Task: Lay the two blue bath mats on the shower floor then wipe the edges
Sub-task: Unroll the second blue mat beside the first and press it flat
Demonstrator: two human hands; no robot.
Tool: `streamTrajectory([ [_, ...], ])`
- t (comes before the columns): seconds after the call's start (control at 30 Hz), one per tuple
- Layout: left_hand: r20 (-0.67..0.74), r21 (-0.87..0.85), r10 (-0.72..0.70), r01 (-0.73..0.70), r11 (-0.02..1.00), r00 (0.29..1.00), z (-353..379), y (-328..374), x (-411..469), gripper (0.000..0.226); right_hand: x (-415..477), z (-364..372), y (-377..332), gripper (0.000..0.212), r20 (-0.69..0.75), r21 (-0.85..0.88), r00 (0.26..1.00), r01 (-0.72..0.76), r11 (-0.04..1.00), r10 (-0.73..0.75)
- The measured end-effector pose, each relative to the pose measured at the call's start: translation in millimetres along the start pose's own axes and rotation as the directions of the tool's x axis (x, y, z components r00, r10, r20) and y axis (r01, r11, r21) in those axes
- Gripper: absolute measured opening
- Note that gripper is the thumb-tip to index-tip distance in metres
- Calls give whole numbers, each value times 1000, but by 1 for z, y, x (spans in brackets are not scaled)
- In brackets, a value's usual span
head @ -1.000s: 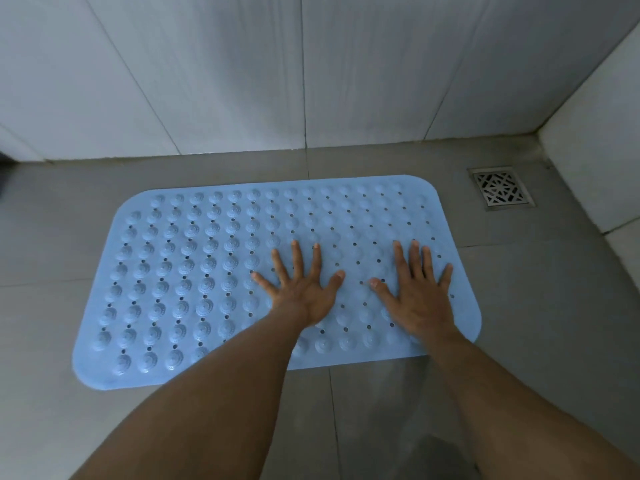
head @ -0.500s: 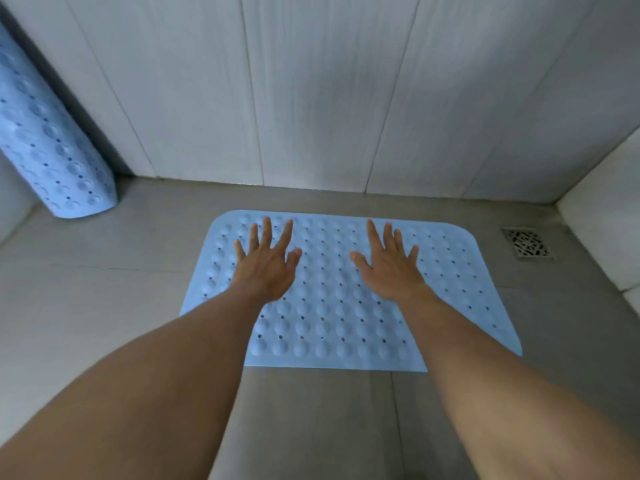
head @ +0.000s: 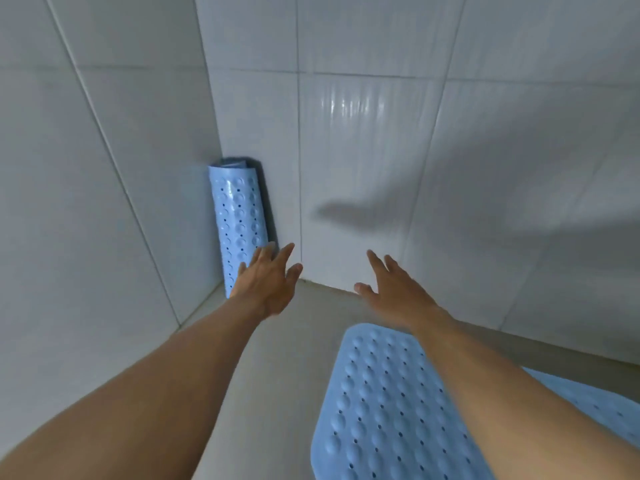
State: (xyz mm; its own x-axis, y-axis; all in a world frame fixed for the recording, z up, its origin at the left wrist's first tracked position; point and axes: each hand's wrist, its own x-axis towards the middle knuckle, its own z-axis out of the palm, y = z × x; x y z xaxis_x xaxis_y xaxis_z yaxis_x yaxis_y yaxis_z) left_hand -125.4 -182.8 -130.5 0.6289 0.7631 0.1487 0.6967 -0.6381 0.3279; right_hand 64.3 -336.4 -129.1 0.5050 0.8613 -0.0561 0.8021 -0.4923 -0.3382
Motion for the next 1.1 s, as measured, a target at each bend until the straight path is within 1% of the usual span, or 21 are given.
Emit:
streamTrajectory([
  [0.1, -35, -124, -82, 77, 989, 996, -18, -39, 19, 55, 37, -3, -47, 74, -14, 35, 997, 77, 996, -76],
  [0.17, -45, -177, -127, 117, 977, 991, -24, -63, 32, 54, 60, -1, -73, 74, -15, 65, 993, 116, 991, -115],
  [0.3, -72, -294, -226, 196, 935, 971, -37, -97, 64, 52, 108, 0, -114, 71, 19, 85, 988, 149, 985, -151],
  [0.4, -86, -307, -226, 191, 933, 970, -48, -115, 88, 51, 140, -7, -139, 69, 23, 84, 987, 158, 984, -160],
  [0.5, -56, -334, -233, 202, 921, 971, -59, -133, 108, 52, 168, -16, -163, 67, 37, 92, 987, 152, 984, -156],
  [0.6, -39, -313, -239, 216, 925, 970, -68, -146, 129, 50, 198, -22, -187, 65, 11, 149, 985, 170, 974, -174],
  [0.67, -17, -303, -262, 245, 921, 965, -69, -149, 144, 44, 216, -23, -199, 65, -16, 209, 984, 177, 962, -178],
  [0.8, 3, -398, -307, 283, 873, 952, -64, -149, 175, 27, 248, -18, -216, 62, -25, 326, 982, 183, 928, -185],
  [0.9, 28, -511, -372, 333, 792, 928, -56, -152, 201, 6, 278, -7, -228, 49, -50, 460, 984, 176, 870, -173],
  [0.93, 41, -567, -405, 355, 743, 913, -54, -153, 206, 6, 286, -2, -232, 48, -51, 498, 985, 169, 850, -166],
  [0.97, 53, -632, -442, 373, 680, 896, -53, -153, 209, 13, 293, 3, -235, 49, -38, 536, 988, 145, 832, -148],
  [1.03, 112, -734, -484, 401, 548, 868, -50, -153, 215, 37, 301, 12, -240, 54, -3, 618, 995, 78, 782, -97],
  [1.07, 139, -763, -490, 409, 501, 860, -49, -152, 216, 52, 301, 13, -243, 57, 23, 666, 996, 45, 745, -81],
  [1.1, 165, -771, -493, 423, 476, 854, -51, -149, 215, 60, 302, 15, -244, 60, 47, 713, 996, 16, 701, -71],
])
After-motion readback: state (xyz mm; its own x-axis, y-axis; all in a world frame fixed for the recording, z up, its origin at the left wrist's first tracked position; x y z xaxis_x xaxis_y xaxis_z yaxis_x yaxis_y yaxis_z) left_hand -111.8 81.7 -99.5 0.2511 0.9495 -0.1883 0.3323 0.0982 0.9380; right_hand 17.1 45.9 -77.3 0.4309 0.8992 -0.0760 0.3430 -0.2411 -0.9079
